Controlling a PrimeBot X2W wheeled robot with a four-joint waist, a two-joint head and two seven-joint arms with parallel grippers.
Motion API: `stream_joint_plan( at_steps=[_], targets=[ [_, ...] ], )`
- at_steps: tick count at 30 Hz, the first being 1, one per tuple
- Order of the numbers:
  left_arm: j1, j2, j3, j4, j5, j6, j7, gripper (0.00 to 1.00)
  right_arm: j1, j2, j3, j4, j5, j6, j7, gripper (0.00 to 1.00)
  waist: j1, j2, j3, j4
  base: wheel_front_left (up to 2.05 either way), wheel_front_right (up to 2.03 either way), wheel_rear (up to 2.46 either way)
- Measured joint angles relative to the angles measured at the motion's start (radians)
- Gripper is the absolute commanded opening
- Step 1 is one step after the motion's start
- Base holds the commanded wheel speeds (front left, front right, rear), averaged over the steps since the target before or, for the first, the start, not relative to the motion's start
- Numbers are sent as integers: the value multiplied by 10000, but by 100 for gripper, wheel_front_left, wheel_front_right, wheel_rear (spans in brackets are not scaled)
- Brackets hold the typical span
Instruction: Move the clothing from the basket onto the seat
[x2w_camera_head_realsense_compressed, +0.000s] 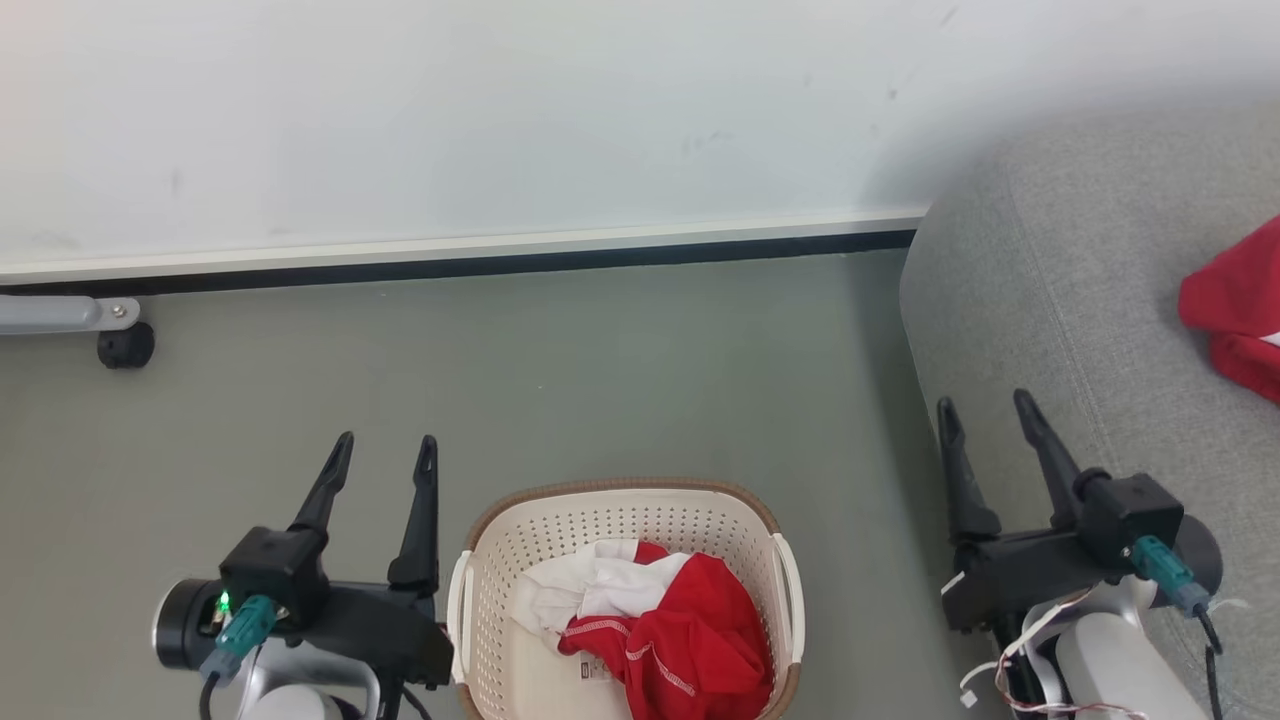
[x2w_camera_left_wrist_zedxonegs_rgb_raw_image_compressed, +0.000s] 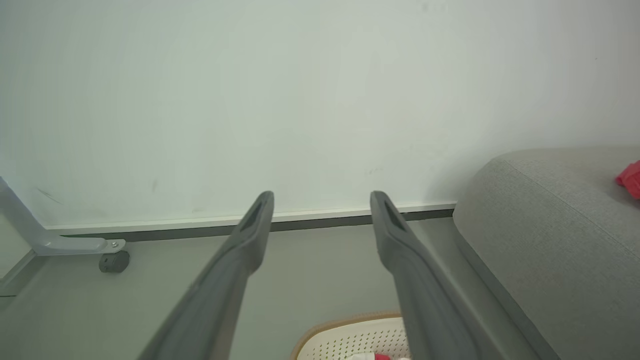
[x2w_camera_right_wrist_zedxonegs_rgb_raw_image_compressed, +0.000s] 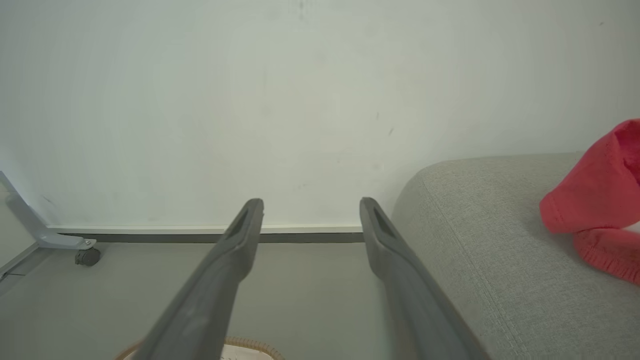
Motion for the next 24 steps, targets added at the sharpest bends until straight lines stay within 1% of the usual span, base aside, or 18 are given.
stream_joint_plan(
  at_steps=[3,17,24],
  targets=[
    [145,10,167,6,-13,12,-2,100,192,77,71,-88,0,-4,0,100,0,0,-45,25,0,0,0],
    [402,-6,397,163,-27,86,-4,100,603,88,42,-416,-2,-251,21,100,0,1,-134,-25,0,0,0],
    [402,-104,451,228,-27,88,-6,100,616,82,40,-606,-2,-253,104,100,0,1,-149,-31,0,0,0]
  ],
)
